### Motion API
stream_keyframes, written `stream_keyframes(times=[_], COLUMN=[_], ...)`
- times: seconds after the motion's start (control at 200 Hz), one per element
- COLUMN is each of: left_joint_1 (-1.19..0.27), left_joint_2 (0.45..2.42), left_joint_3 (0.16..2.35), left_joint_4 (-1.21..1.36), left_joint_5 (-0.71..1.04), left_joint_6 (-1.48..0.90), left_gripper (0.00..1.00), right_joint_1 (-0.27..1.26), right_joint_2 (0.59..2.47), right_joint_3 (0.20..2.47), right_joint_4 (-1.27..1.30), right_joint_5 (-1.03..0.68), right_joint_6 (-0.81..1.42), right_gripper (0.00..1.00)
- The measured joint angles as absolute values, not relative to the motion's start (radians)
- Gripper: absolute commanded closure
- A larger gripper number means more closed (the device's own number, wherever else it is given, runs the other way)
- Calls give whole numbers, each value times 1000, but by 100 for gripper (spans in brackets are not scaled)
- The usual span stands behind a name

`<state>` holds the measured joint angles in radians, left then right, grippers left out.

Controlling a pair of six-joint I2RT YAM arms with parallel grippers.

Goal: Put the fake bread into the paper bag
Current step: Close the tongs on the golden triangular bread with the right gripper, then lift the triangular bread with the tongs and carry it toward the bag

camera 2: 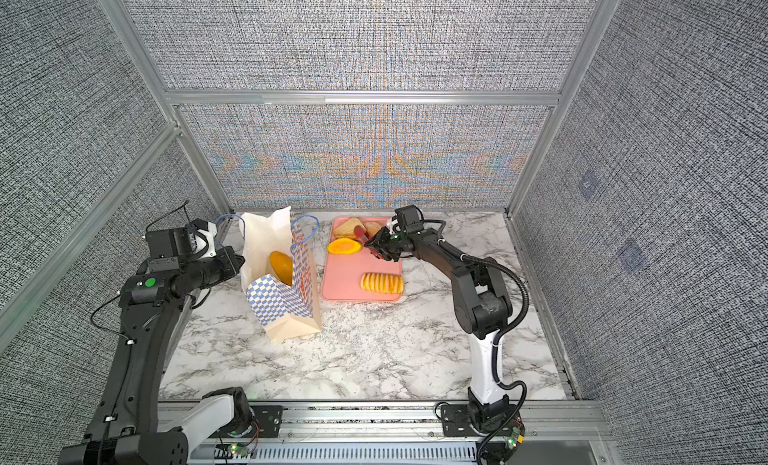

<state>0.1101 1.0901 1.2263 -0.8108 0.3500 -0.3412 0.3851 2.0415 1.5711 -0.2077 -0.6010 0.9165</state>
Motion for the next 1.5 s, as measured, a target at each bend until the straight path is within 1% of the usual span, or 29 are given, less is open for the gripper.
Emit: stream_keyframes(times=[0.095,0.395,1.01,1.496], left_joint_1=[110,110,110,110], left_joint_2=[1089,1084,1077,1073], left_joint_3=[1226,1226,1232,1233], left_joint_4=[-811,-815,-832,-838], left_joint_5=[350,347,347,347], left_joint_6=[-341,-341,-342,-345], left_gripper=[100,100,100,100], right_joint_1=[385,385,401,446], right_joint_2=[2016,1923,1685,1540], right_joint_3=[1556,1525,1506,1550], right_joint_4=[-213,-261,-478,-625], right_joint_5=[-599,-568,-407,-263], right_joint_6=[912,862,681,556], right_gripper=[69,72,73,73])
